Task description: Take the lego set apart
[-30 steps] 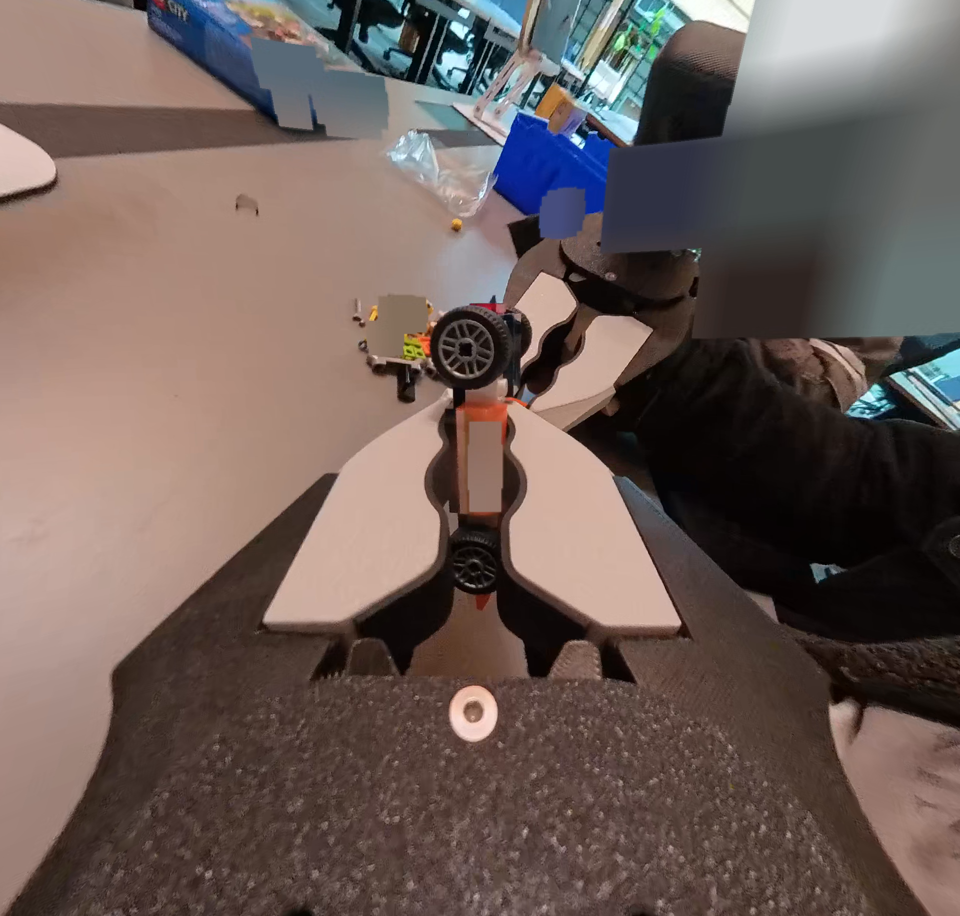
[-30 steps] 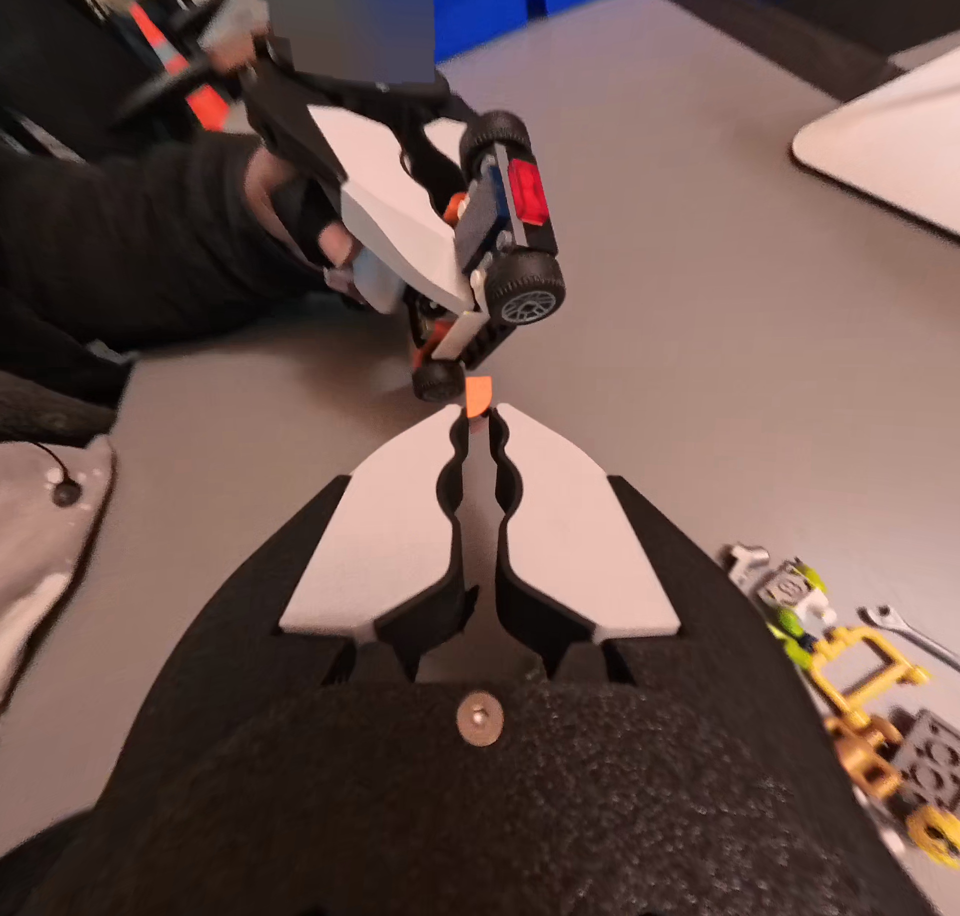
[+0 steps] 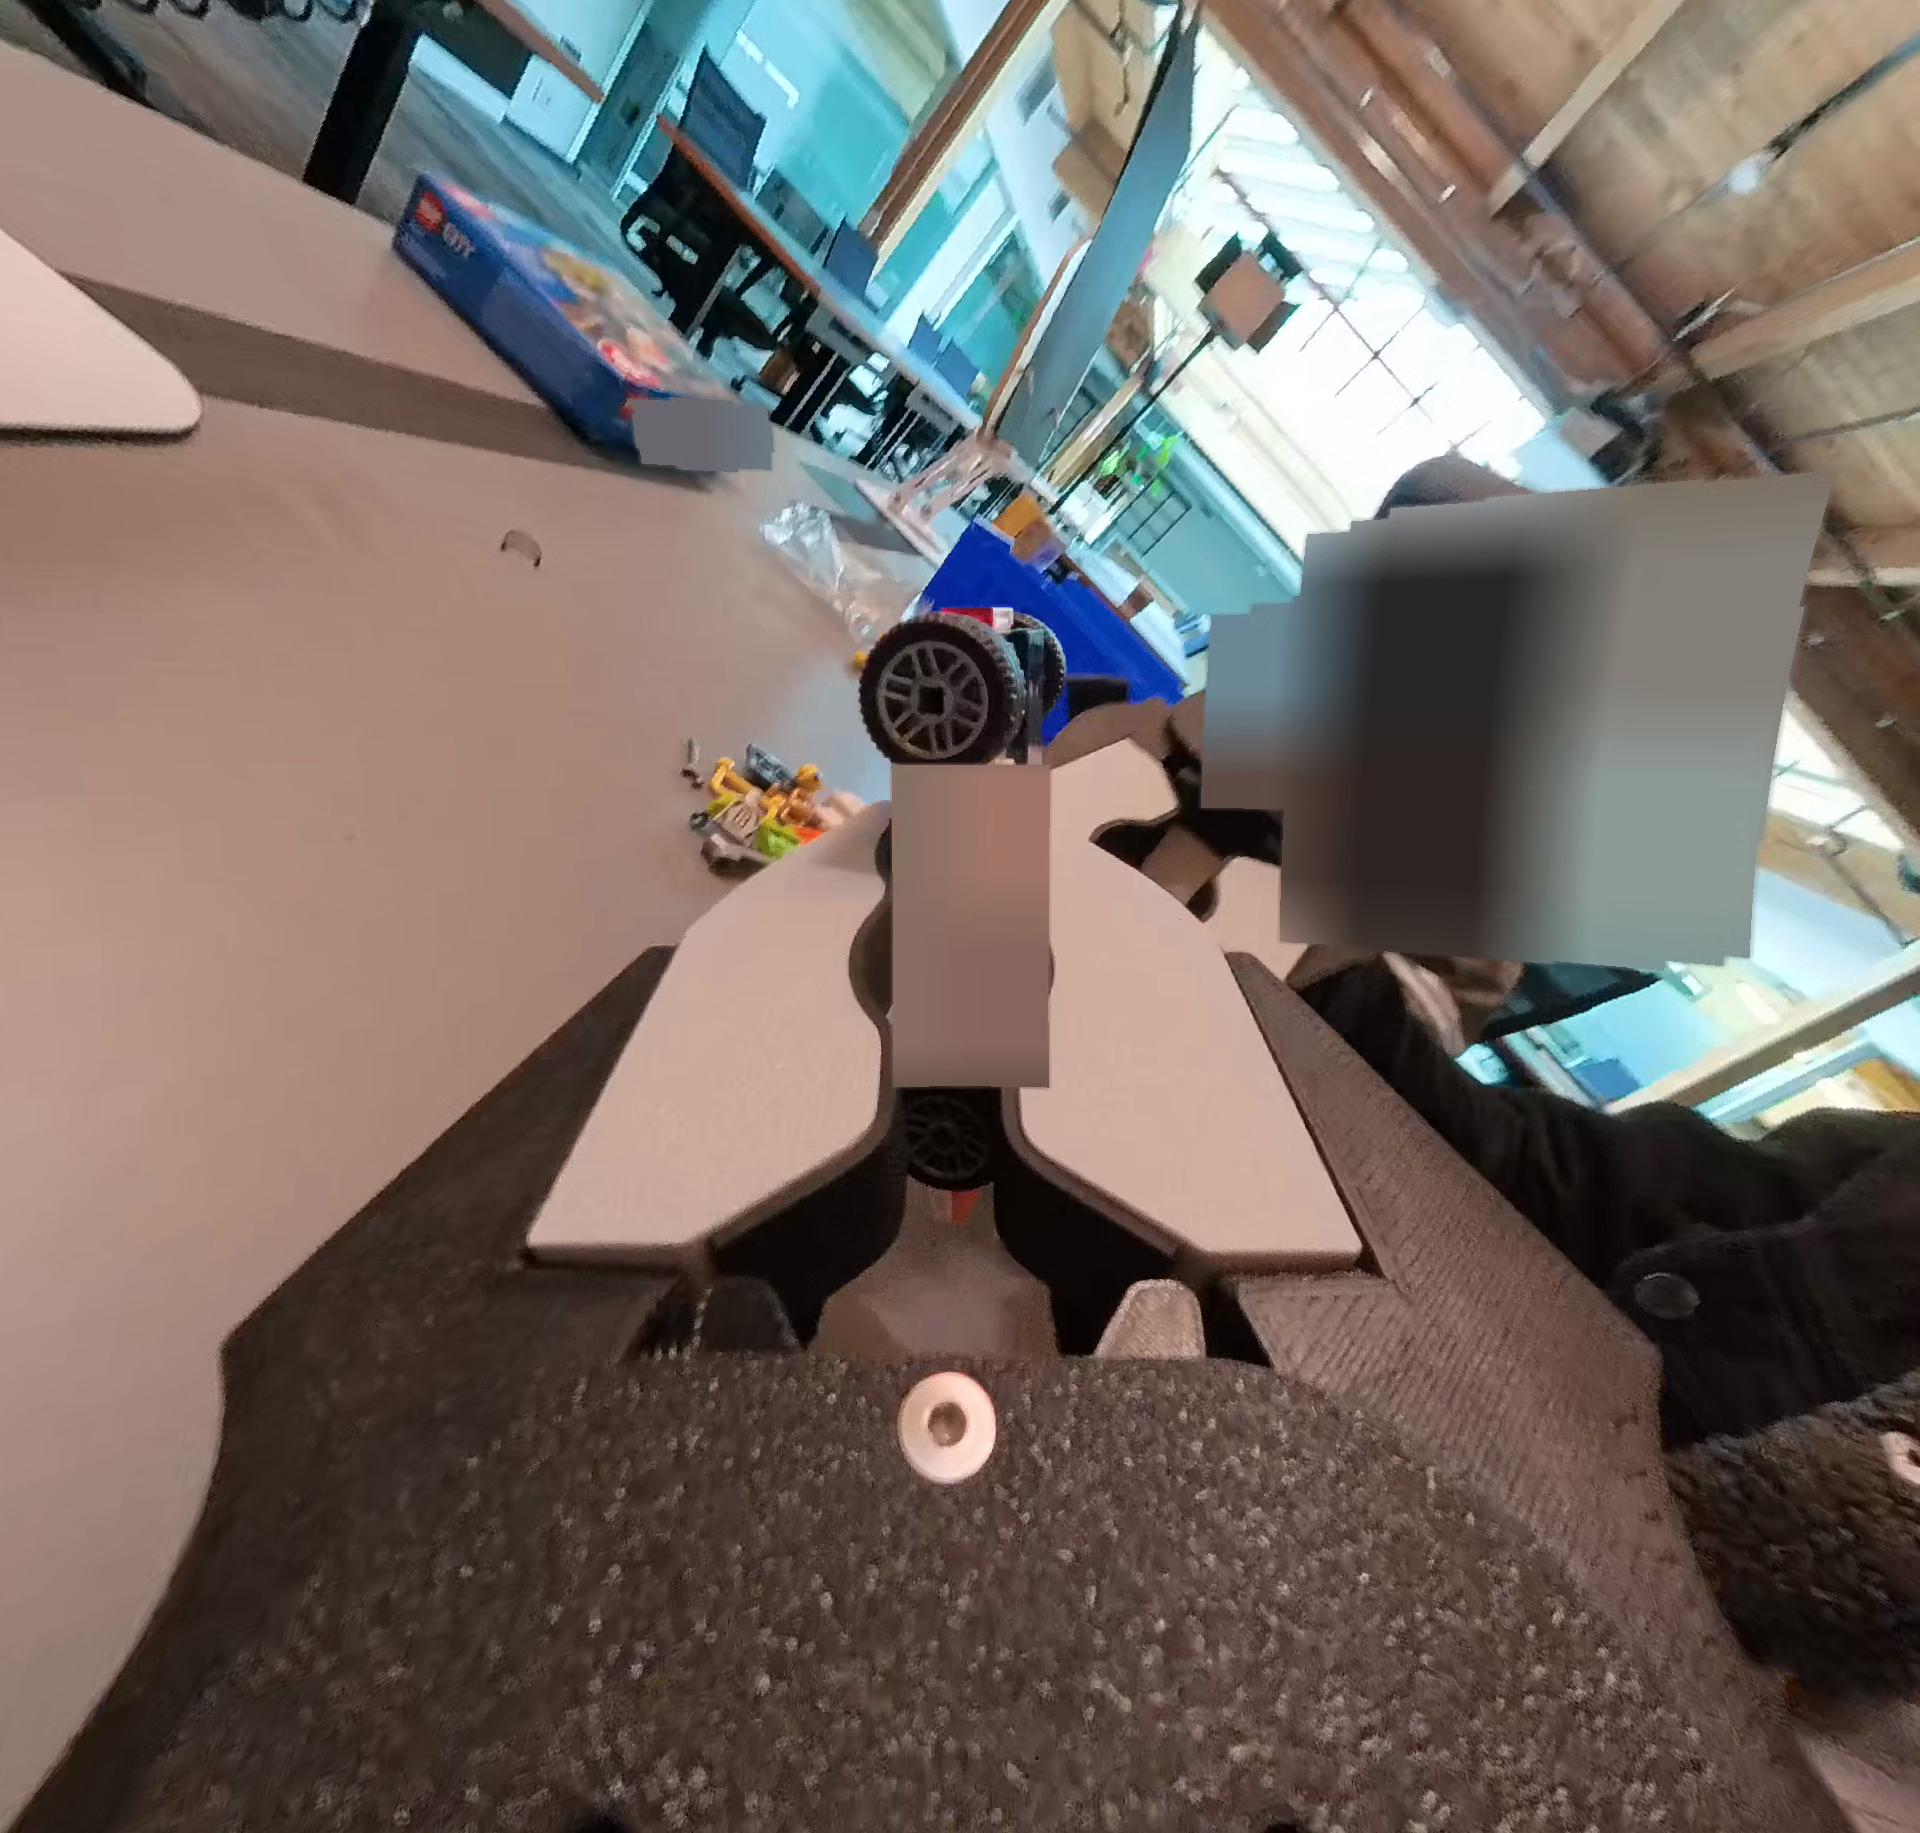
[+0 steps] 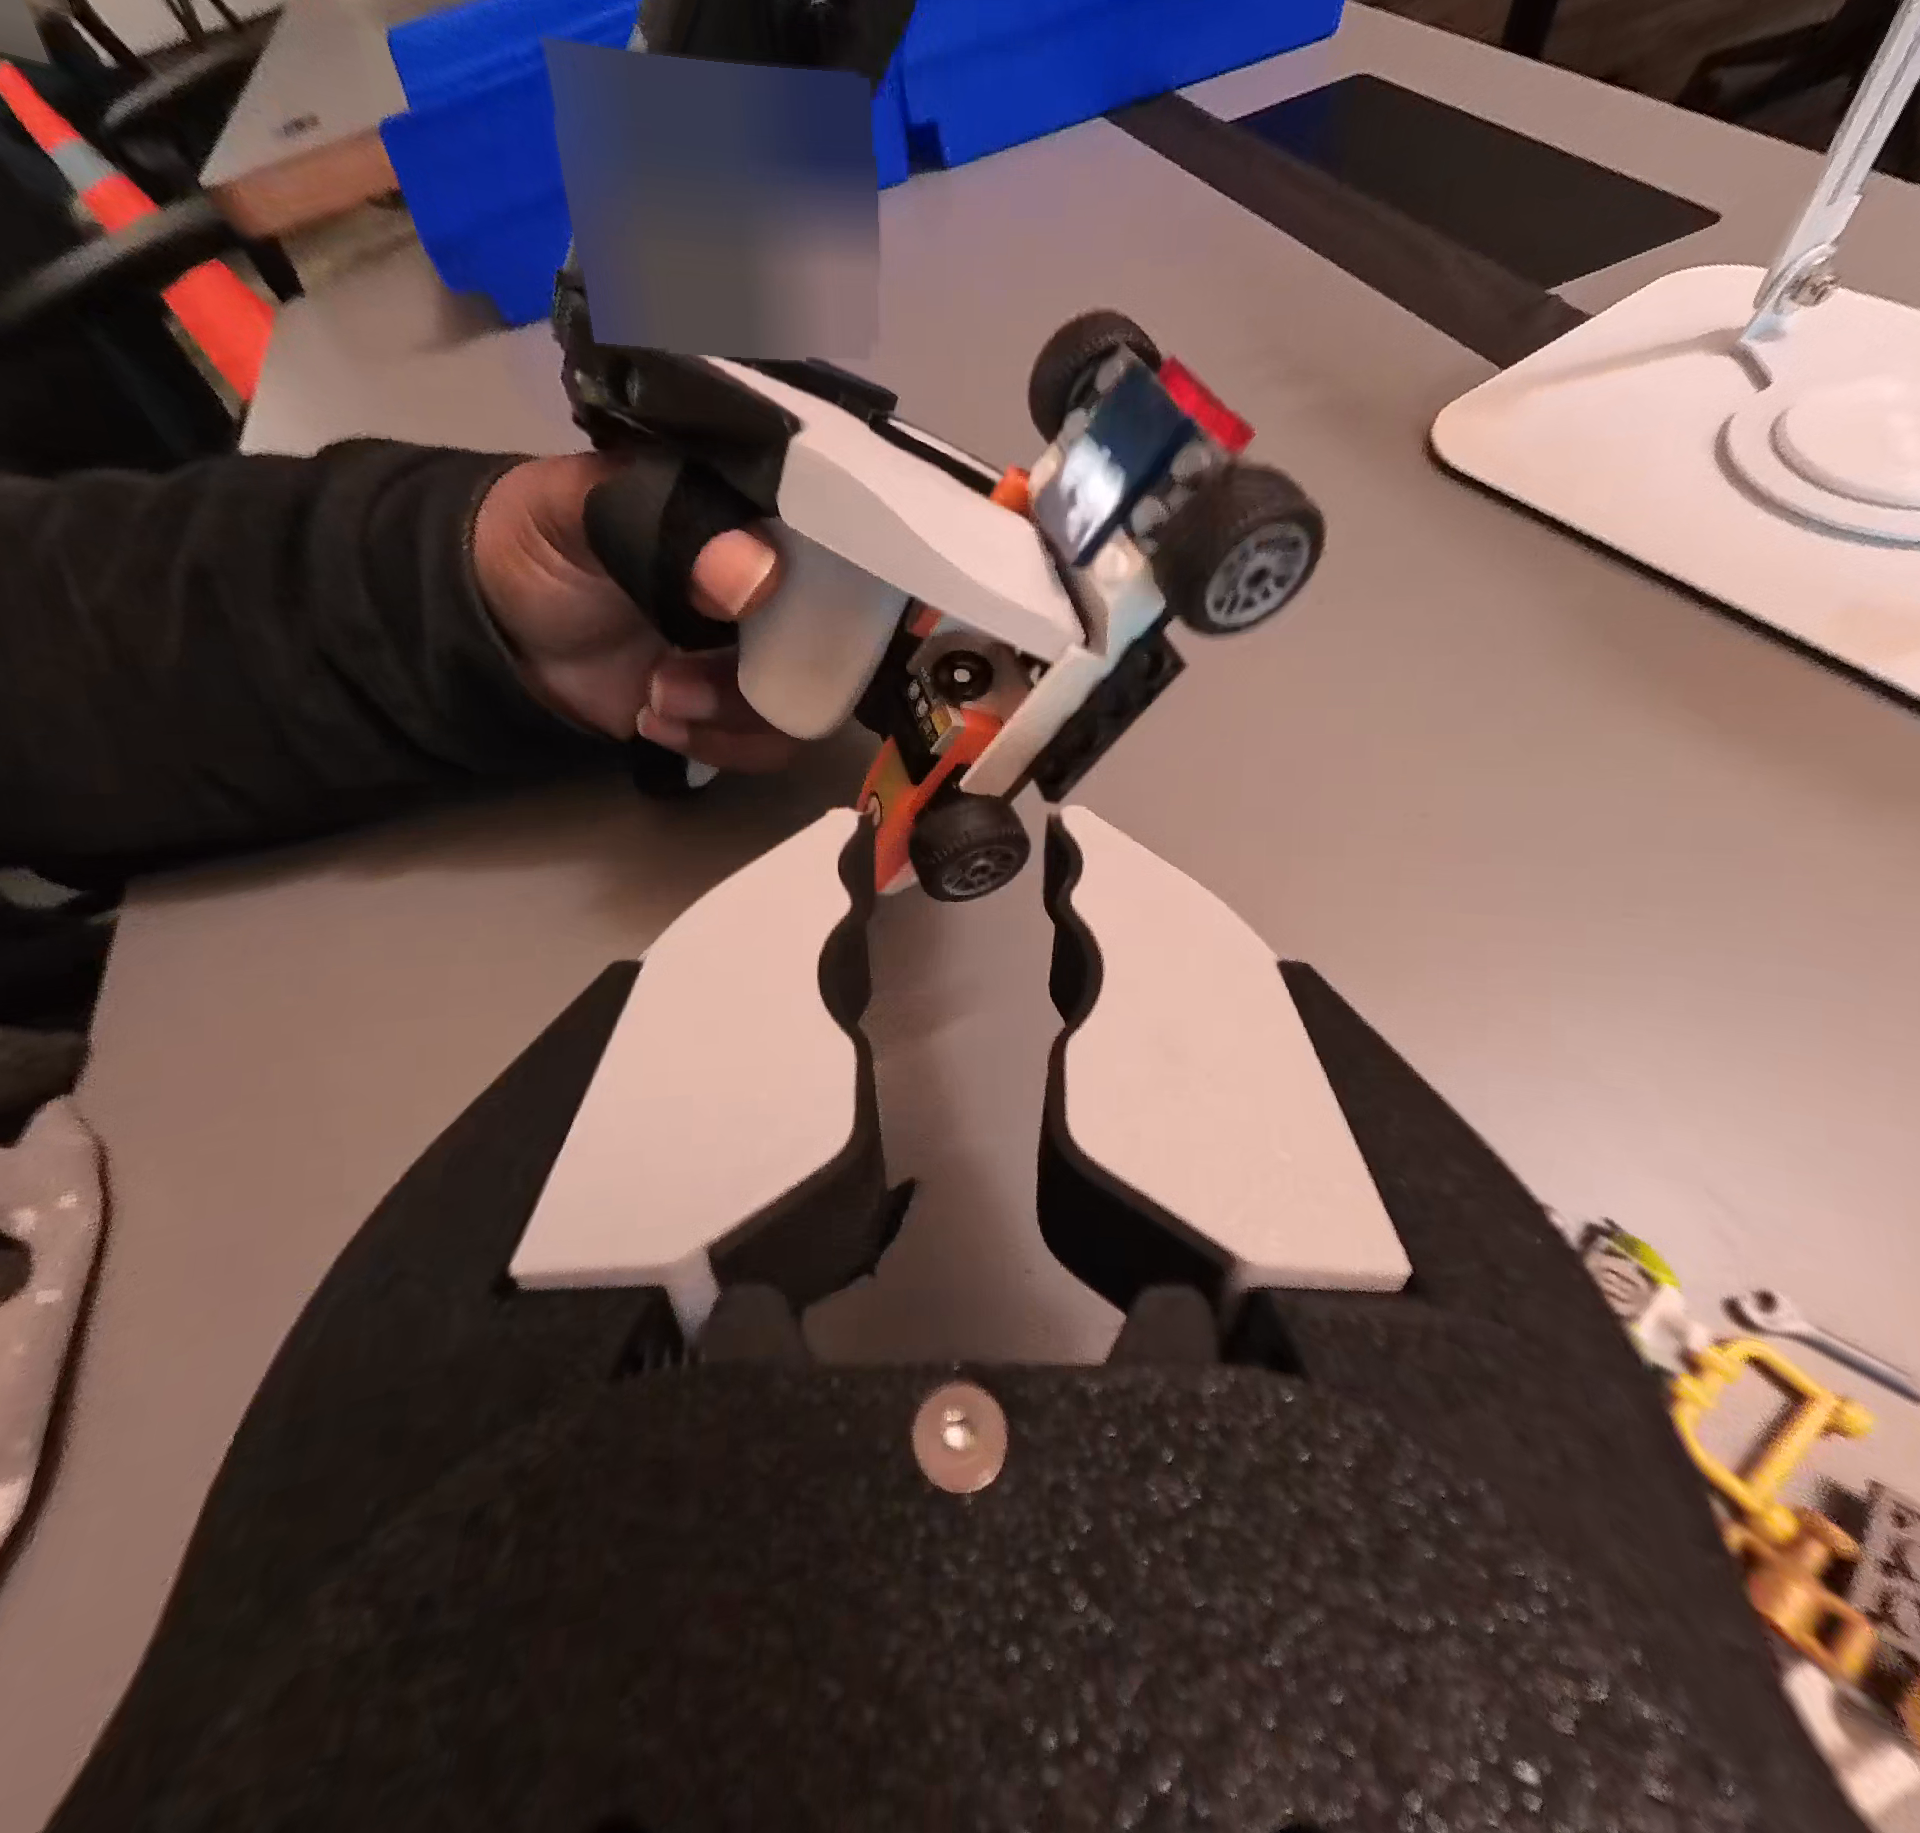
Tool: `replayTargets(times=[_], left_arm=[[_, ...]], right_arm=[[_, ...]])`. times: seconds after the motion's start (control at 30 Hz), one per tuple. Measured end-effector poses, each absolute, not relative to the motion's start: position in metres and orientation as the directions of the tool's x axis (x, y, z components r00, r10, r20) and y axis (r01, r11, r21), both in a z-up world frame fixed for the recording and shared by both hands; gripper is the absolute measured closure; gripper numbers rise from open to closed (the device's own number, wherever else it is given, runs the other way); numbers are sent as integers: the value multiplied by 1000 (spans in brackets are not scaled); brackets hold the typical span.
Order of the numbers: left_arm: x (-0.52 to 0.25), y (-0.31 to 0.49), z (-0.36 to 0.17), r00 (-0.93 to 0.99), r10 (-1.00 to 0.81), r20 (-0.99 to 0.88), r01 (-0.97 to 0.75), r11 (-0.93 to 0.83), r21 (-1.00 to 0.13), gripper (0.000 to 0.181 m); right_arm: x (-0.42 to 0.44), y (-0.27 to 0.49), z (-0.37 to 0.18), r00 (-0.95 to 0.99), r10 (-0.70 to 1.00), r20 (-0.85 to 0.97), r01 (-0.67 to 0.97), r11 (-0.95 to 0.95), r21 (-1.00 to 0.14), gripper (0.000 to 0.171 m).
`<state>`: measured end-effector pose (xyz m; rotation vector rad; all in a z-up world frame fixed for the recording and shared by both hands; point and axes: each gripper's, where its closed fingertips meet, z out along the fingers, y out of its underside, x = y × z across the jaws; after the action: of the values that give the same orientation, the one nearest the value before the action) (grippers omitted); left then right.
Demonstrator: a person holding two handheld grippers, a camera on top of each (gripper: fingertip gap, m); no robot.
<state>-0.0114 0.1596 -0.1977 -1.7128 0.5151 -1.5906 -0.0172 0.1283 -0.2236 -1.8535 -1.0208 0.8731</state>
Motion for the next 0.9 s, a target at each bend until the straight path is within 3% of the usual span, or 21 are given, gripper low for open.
replayTargets(times=[0.33, 0.43, 0.53, 0.57, 0.63, 0.73, 0.9], left_arm=[[-16, 156, -175, 10, -712, 702, 291, -670, -683, 168], [-21, 158, -165, -51, -689, 723, 356, -688, -632, 168], [-25, 160, -159, -74, -689, 721, 409, -680, -608, 167], [-25, 160, -157, -78, -693, 716, 418, -675, -608, 167], [-25, 160, -157, -67, -704, 707, 420, -662, -620, 168], [-23, 151, -153, -104, -724, 682, 371, -664, -649, 164], [-20, 127, -169, -84, -833, 546, 81, -552, -830, 148]], right_arm=[[-21, 127, -205, 388, 892, -230, 186, -320, -929, 148], [-27, 125, -209, 376, 882, -283, 173, -366, -914, 136], [-36, 125, -208, 354, 868, -349, 107, -408, -907, 135], [-39, 124, -207, 341, 864, -369, 82, -419, -904, 136], [-39, 122, -202, 325, 876, -357, 57, -395, -917, 154], [-30, 118, -198, 307, 916, -259, 129, -310, -942, 159], [3, 104, -214, 197, 972, -126, 347, -190, -918, 161]])
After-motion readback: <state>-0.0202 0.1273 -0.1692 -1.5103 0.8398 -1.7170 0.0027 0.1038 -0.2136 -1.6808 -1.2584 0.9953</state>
